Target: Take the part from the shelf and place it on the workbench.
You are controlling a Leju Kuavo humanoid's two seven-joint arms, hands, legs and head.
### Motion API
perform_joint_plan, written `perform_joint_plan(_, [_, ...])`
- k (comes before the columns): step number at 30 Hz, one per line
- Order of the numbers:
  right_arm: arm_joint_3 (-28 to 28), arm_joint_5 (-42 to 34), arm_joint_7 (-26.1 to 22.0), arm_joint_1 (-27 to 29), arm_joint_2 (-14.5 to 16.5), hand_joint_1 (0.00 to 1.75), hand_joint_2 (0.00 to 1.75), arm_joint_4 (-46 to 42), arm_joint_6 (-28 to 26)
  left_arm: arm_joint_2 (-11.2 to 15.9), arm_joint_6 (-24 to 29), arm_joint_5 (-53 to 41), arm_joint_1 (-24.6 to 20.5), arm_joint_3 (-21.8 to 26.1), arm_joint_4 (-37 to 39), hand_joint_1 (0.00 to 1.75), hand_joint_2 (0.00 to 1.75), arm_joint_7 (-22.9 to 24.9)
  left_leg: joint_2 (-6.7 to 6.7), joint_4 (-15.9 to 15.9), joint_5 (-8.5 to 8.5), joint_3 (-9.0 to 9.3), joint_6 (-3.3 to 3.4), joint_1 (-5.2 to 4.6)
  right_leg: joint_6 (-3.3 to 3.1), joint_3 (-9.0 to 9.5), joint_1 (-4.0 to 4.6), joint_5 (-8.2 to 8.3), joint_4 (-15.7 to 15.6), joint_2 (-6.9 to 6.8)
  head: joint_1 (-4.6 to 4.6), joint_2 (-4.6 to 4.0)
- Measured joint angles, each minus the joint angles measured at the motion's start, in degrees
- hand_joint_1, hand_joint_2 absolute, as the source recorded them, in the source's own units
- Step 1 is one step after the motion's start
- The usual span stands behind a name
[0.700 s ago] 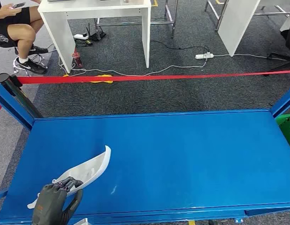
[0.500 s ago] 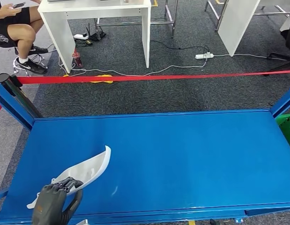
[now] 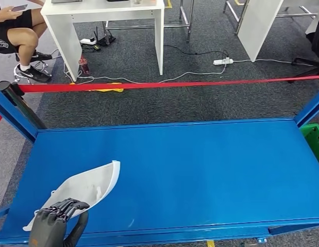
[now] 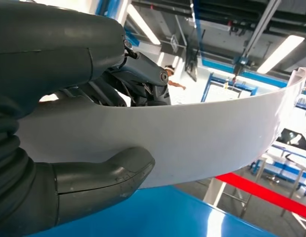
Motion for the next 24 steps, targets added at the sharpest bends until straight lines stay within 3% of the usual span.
perform_joint_plan(2, [0.5, -0.4, 0.2, 0.0, 0.1, 0.00, 1.75, -0.4, 0.1, 0.2, 0.3, 0.0, 0.1, -0.1, -0.2, 1.75, 1.75, 0.0, 0.23, 0.2, 0.32, -0.13, -0.83, -0.12, -0.69, 0.90, 0.19, 0.33, -2.5, -0.08, 0.02, 0.00])
perform_joint_plan(5, [0.9, -0.8, 0.3, 0.4, 0.2, 0.00, 1.75, -0.9, 0.2, 0.4, 0.5, -0.2, 0.2, -0.4, -0.5, 1.75, 1.75, 0.0, 0.44, 0.8, -0.04, -0.51, -1.79, 0.02, -2.33, -0.40, 0.15, 1.02, -2.4, 0.71, -0.02, 0.00])
perform_joint_plan(7, [1.3, -1.2, 0.5, 0.6, 0.2, 0.00, 1.75, -1.4, 0.5, 0.6, 0.5, -0.4, 0.2, -0.5, -0.6, 1.75, 1.75, 0.1, 0.20, 4.4, -3.72, -1.90, -2.34, 0.12, -3.33, -1.12, 0.12, 1.81, -2.5, 1.04, -0.10, 0.00])
perform_joint_plan(9, [1.6, -1.5, 0.7, 0.7, 0.2, 0.00, 1.75, -1.7, 0.7, 0.7, 0.6, -0.6, 0.2, -0.5, -0.6, 1.75, 1.75, 0.2, -0.05, 11.6, -8.77, -4.25, -2.59, 0.14, -3.84, -2.20, 0.28, 2.83, -2.4, 1.51, -0.15, 0.00])
perform_joint_plan(10, [1.7, -1.6, 0.9, 0.8, 0.2, 0.00, 1.75, -1.9, 0.8, 0.8, 0.6, -0.6, 0.2, -0.5, -0.7, 1.75, 1.75, 0.3, -0.12, 14.5, -10.20, -4.96, -2.55, 0.14, -3.93, -2.91, 0.39, 3.37, -2.4, 1.80, -0.15, 0.00])
perform_joint_plan(11, [1.8, -1.6, 1.0, 0.9, 0.2, 0.00, 1.75, -1.9, 1.0, 0.8, 0.6, -0.7, 0.2, -0.6, -0.7, 1.75, 1.75, 0.3, -0.17, 15.8, -10.43, -4.86, -2.41, 0.12, -3.94, -3.58, 0.51, 3.87, -2.4, 2.12, -0.14, 0.00])
perform_joint_plan(12, [1.8, -1.6, 1.1, 1.0, 0.2, 0.00, 1.75, -2.0, 1.1, 0.8, 0.7, -0.7, 0.2, -0.6, -0.7, 1.75, 1.75, 0.4, -0.27, 14.9, -9.52, -3.71, -2.16, 0.09, -3.90, -4.19, 0.62, 4.36, -2.4, 2.50, -0.14, 0.00])
perform_joint_plan(13, [1.9, -1.5, 1.1, 1.0, 0.2, 0.00, 1.75, -2.1, 1.3, 0.8, 0.8, -0.7, 0.2, -0.6, -0.7, 1.75, 1.75, 0.3, -0.51, 12.0, -7.90, -1.60, -1.82, 0.03, -3.81, -4.73, 0.70, 4.84, -2.4, 2.96, -0.13, 0.00])
perform_joint_plan(14, [1.9, -1.4, 1.0, 1.1, 0.2, 0.00, 1.75, -2.3, 1.7, 0.8, 0.9, -0.7, 0.1, -0.6, -0.7, 1.75, 1.75, 0.3, -1.22, 8.0, -6.40, 1.08, -1.39, -0.05, -3.67, -5.20, 0.71, 5.31, -2.4, 3.42, -0.13, 0.00])
perform_joint_plan(16, [1.9, -0.7, 0.2, 1.2, 0.1, 0.00, 1.75, -2.6, 3.1, 0.8, 1.1, -0.5, -0.2, -0.7, -0.7, 1.75, 1.75, -0.3, -2.92, 0.7, -5.00, 5.40, -0.82, -0.22, -3.17, -5.95, 0.71, 6.35, -2.5, 4.32, -0.10, 0.00])
perform_joint_plan(18, [1.2, 0.8, -1.5, 1.2, -0.3, 0.00, 1.75, -2.9, 5.4, 0.6, 1.3, -0.1, -0.8, -0.8, -0.7, 1.75, 1.75, -1.3, -3.50, -1.7, -4.78, 6.33, -0.64, -0.51, -2.42, -6.39, 0.53, 7.60, -2.9, 5.17, -0.22, 0.00])
perform_joint_plan(20, [-0.4, 2.3, -2.9, 1.3, -0.6, 0.00, 1.75, -2.9, 7.3, 0.0, 1.5, 0.2, -1.5, -0.8, -0.7, 1.75, 1.75, -2.6, -2.62, -2.0, -3.65, 5.61, -0.22, -0.50, -1.64, -6.97, 0.47, 8.31, -3.3, 5.51, -0.40, 0.00])
perform_joint_plan(21, [-1.4, 3.0, -3.3, 1.4, -0.6, 0.00, 1.75, -3.1, 7.9, -0.4, 1.6, 0.3, -1.8, -0.7, -0.7, 1.75, 1.75, -3.4, -2.09, -2.3, -3.02, 5.12, 0.13, -0.38, -1.34, -7.55, 0.56, 7.25, -2.7, 4.89, -0.29, 0.00])
perform_joint_plan(22, [-2.2, 3.7, -3.6, 1.4, -0.7, 0.00, 1.75, -3.2, 8.5, -0.8, 1.6, 0.5, -2.0, -0.6, -0.7, 1.75, 1.75, -4.2, -1.50, -2.5, -2.39, 4.52, 0.43, -0.22, -1.09, -8.32, 0.67, 5.07, -0.9, 3.97, -0.18, 0.00])
perform_joint_plan(24, [-3.8, 5.2, -4.1, 1.3, -0.7, 0.00, 1.75, -3.7, 9.4, -1.9, 1.7, 1.0, -2.1, -0.2, -0.7, 1.75, 1.75, -6.0, -0.36, -2.5, -1.36, 3.18, 0.79, -0.25, -0.78, -9.91, 0.69, -0.93, 5.8, 2.04, 0.08, 0.00])
